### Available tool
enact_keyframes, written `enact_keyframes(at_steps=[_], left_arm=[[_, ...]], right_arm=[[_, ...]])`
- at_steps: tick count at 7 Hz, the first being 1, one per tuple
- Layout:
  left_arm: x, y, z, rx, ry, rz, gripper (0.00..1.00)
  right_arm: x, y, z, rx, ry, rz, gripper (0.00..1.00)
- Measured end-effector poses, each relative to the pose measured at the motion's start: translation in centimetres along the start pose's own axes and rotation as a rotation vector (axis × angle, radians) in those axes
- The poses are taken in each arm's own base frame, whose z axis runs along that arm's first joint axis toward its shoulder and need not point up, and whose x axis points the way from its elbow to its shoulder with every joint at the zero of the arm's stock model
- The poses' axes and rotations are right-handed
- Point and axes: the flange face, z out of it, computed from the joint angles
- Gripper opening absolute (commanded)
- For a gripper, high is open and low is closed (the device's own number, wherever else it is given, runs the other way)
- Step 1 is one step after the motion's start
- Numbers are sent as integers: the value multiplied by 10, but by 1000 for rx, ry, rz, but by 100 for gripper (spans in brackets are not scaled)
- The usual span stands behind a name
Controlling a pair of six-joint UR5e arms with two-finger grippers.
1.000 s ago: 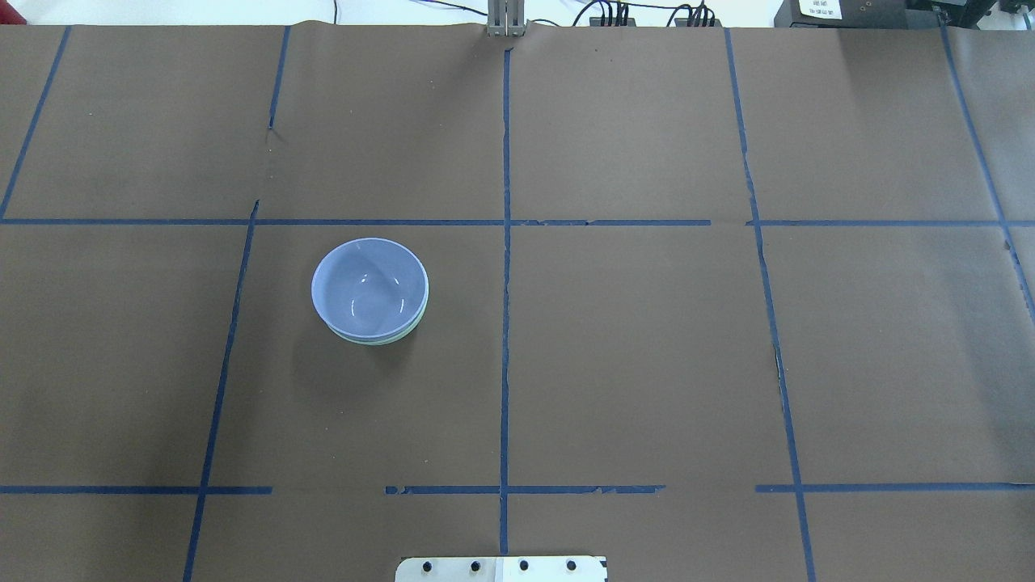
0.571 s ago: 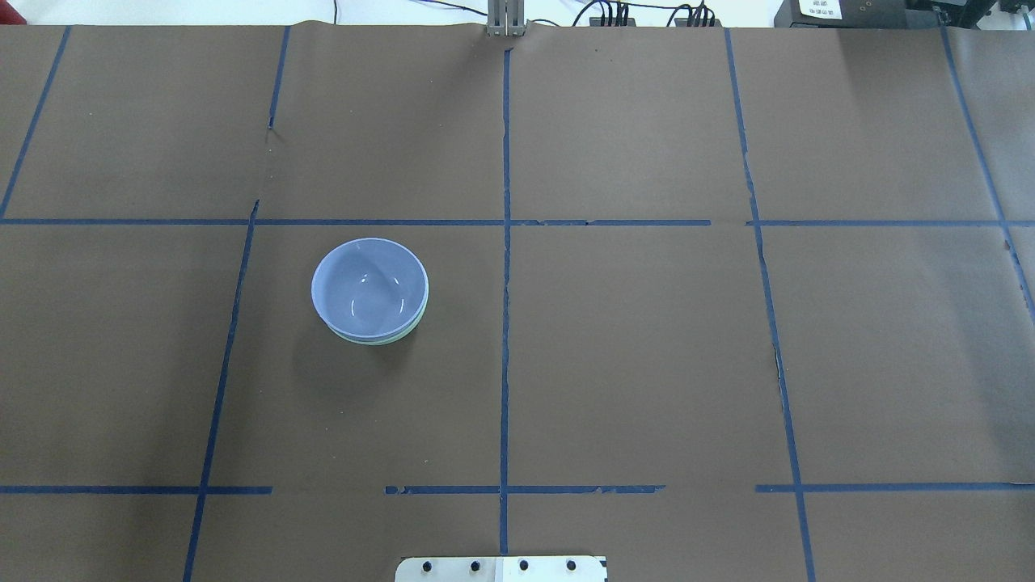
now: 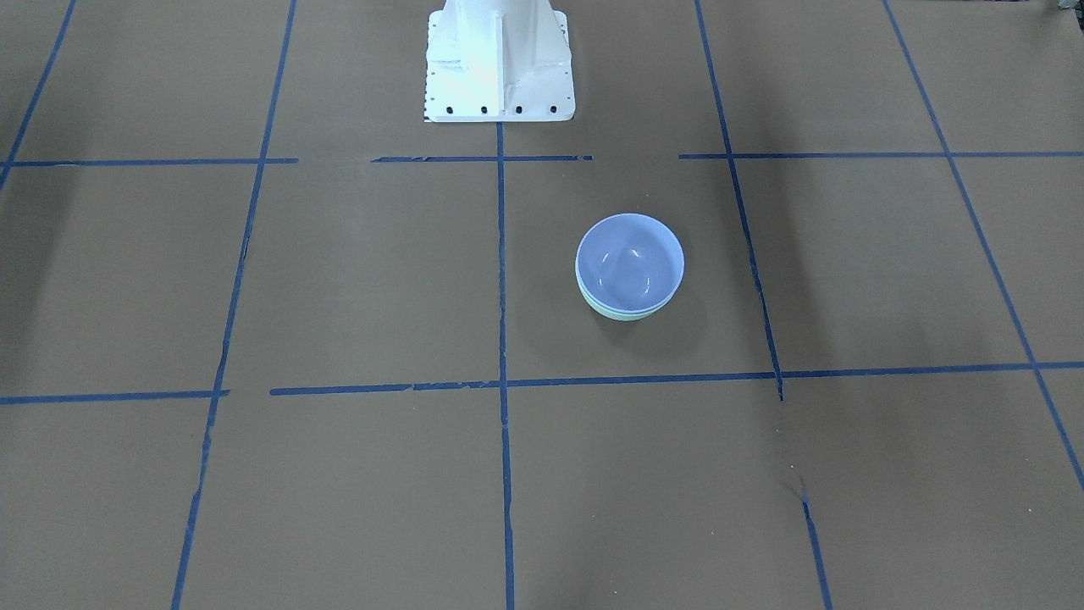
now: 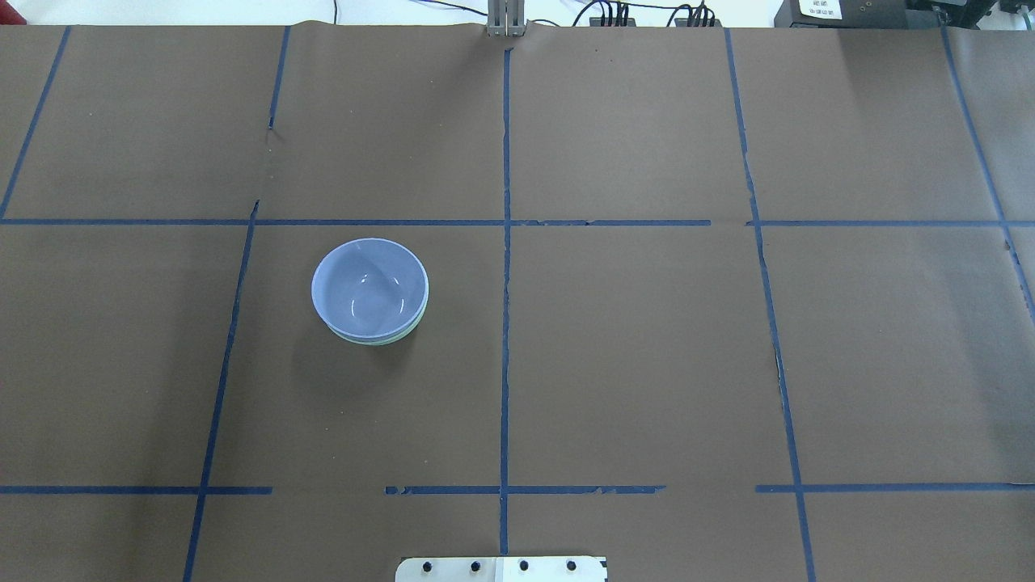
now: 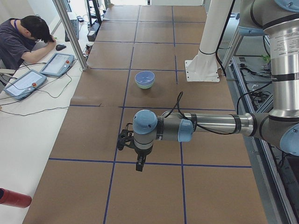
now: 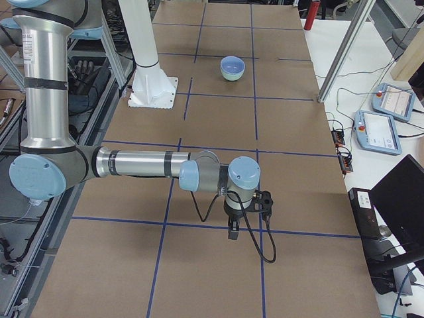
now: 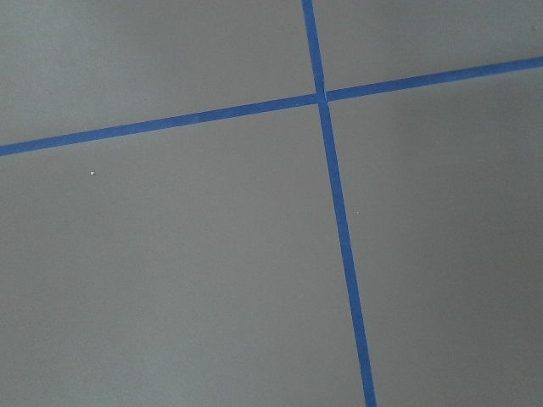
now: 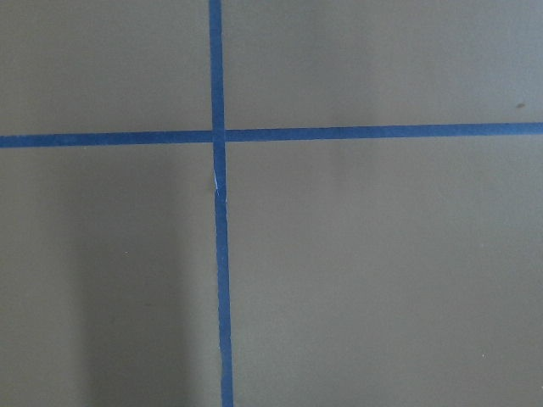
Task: Stack blue bowl on green bowl
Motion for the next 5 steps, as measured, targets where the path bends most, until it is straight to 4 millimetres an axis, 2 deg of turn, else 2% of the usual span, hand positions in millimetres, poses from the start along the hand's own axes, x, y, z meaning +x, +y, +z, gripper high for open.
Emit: enact_keyframes(at_steps=[5], left_arm=[[1, -1, -1, 14, -2, 14, 100]], right_arm=[[0, 0, 0, -1, 0, 1, 100]])
